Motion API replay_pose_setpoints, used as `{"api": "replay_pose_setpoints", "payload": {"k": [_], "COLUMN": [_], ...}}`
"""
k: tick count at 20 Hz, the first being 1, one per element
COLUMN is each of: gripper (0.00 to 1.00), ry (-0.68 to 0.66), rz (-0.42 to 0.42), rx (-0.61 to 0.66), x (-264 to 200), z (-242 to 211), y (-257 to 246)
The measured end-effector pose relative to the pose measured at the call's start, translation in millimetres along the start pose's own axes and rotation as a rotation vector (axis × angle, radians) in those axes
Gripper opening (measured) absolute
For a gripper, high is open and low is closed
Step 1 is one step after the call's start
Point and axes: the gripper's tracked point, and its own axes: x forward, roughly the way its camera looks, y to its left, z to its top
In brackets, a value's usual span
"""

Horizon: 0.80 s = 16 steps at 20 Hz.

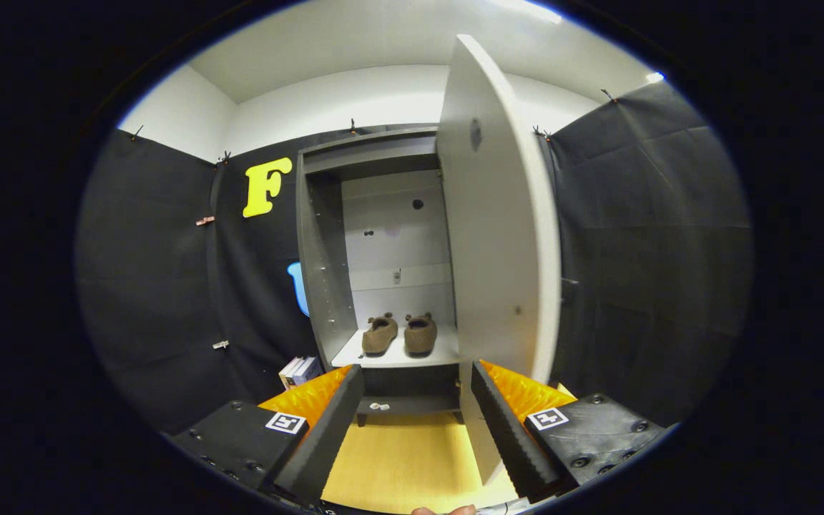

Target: Open the shoe cabinet door, grab the shoes and put them into the shoe cabinet, then close the shoe cabinet door.

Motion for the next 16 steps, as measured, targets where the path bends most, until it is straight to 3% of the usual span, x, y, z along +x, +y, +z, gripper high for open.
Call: {"api": "replay_pose_setpoints", "payload": {"k": [6,11,16], "gripper": [0.96,0.98,0.98], "ry": [-0.029,-0.035,-0.001], "rz": [-0.15,-0.3,-0.284], "rx": [0.033,-0.026,-0.041], "x": [-21.7,8.5,48.7], "z": [11.0,11.0,7.2], "y": [-98.4,-197.3,-203.9]}}
